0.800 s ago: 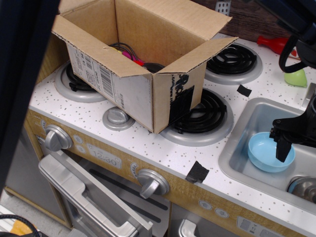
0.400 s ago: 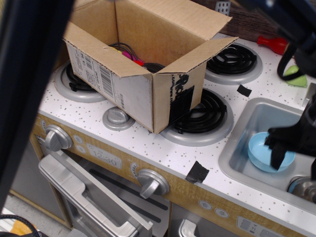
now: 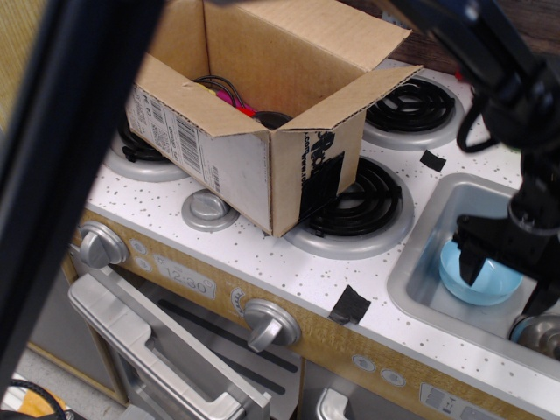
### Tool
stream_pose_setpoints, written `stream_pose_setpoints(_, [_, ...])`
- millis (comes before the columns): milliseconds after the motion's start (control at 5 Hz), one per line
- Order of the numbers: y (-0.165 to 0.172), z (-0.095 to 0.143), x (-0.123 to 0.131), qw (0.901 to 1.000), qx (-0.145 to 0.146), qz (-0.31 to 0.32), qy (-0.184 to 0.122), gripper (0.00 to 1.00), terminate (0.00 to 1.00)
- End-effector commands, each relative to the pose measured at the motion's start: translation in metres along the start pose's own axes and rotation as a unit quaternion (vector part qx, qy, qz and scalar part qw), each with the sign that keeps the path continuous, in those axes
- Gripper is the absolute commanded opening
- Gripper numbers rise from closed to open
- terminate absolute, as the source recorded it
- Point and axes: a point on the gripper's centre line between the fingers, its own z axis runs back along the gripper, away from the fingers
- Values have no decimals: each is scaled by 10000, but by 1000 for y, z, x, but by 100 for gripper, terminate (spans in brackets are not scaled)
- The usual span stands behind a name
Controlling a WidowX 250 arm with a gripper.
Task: Pick up bowl and put in small4fbox
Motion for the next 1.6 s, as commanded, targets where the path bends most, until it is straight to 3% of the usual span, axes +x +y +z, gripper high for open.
stream_pose_setpoints(0, [-4, -1, 23, 9953, -260, -601, -708, 100, 0])
stream_pose_setpoints(400, [8, -38, 17, 9909, -432, -784, -1001, 100, 0])
stream_pose_setpoints(600, [4, -32, 18, 9926, -395, -727, -889, 0, 0])
stream_pose_setpoints(1000, [-13, -3, 22, 9965, -396, -416, -612, 0, 0])
stream_pose_setpoints(1400, [-37, 76, 23, 9990, 343, 219, -204, 0, 0])
